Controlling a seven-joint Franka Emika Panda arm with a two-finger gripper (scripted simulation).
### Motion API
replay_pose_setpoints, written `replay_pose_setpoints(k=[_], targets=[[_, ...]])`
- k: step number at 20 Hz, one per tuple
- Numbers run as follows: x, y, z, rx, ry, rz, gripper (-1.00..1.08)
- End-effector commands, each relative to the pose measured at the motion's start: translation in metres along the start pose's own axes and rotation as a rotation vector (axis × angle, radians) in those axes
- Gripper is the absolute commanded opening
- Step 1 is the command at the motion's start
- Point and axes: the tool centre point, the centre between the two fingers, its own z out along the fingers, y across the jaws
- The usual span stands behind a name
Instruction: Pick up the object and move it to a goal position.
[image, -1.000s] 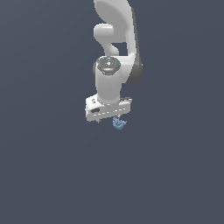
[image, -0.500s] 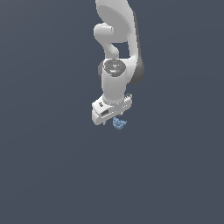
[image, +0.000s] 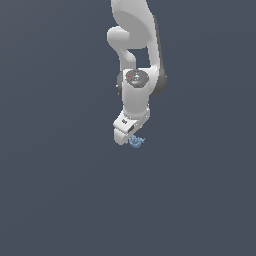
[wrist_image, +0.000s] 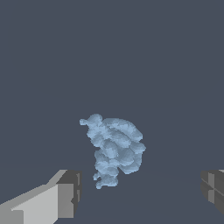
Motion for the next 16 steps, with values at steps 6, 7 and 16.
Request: replay_pose_setpoints(k=[6,7,16], targets=[[0.003,-0.014,0.007,-0.002,0.009,-0.165,1.00],[0.003,-0.015,0.008,-0.002,0.010,-0.180,1.00],[0.004,-0.021,0.010,-0.003,0.014,-0.243,1.00]])
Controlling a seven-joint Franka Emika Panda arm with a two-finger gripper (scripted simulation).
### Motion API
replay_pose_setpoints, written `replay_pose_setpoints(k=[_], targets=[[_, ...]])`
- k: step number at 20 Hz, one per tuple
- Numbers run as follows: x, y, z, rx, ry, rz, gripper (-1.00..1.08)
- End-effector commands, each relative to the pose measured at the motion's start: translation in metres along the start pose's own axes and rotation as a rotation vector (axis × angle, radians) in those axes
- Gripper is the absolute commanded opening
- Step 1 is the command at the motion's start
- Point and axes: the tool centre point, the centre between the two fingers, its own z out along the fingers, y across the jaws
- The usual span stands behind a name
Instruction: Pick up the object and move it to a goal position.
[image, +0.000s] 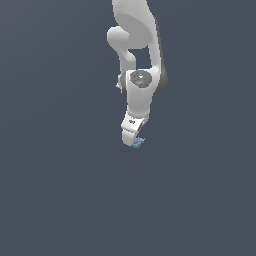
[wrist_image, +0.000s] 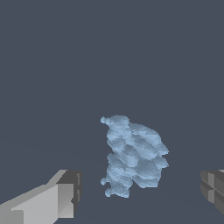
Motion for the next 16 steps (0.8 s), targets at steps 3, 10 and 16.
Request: replay_pose_setpoints(k=[3,10,16], targets=[[0.000,0.000,0.001,0.000,0.000,0.000,1.00],[0.000,-0.001,0.027,0.000,0.000,-0.003,1.00],[0.000,-0.001,0.048,0.000,0.000,-0.005,1.00]])
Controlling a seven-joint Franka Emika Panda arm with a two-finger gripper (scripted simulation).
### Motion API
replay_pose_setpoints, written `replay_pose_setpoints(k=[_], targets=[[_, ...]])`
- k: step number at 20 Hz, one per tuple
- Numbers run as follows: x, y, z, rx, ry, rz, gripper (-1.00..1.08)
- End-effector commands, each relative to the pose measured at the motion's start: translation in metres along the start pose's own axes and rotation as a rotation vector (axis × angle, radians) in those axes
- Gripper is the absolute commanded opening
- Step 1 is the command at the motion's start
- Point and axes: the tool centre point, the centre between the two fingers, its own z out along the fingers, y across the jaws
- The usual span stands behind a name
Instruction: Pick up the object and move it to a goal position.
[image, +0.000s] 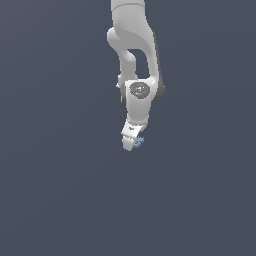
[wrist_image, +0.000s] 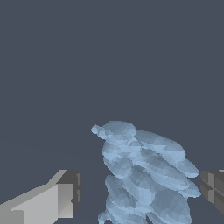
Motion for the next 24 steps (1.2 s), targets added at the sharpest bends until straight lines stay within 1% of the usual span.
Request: replay_pose_setpoints(k=[1,3,4,17,20,24], targets=[[0.000,-0.003,0.009,0.007,-0.003,-0.002,1.00],[0.000,-0.002,0.010,0.007,-0.003,-0.002,1.00],[0.000,-0.002,0.010,0.007,-0.003,-0.002,-1.00],[0.002,0.000,0.005,0.001,-0.001,-0.001,-1.00],[0.009,0.001,-0.001,0.001,-0.001,-0.001,-1.00],[0.024,0.003,-0.014,0.002,0.000,-0.001,-1.00]])
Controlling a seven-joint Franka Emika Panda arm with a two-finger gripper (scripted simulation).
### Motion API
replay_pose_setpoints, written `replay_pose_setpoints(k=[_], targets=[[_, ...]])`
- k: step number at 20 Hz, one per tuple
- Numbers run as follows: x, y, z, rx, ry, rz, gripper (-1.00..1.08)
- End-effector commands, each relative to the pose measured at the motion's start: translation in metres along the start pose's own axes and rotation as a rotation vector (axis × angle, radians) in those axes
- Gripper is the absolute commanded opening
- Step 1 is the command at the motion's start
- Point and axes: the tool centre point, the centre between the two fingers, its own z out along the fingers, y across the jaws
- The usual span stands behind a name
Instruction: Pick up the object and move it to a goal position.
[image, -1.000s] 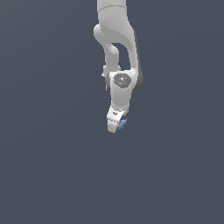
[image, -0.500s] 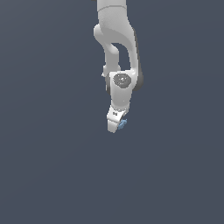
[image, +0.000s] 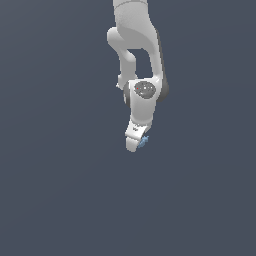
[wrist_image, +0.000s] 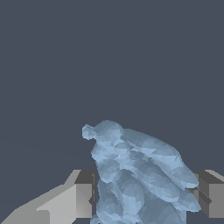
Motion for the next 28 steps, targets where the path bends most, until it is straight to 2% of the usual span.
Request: replay_pose_setpoints(k=[1,18,28], targets=[[0.011,0.001,-0.010,0.000,0.001,-0.001,-1.00],[0.127,0.019,-0.113,0.003,0.000,-0.001,-1.00],[0.181,0.030,-0.159,0.004,-0.001,0.000,-1.00]])
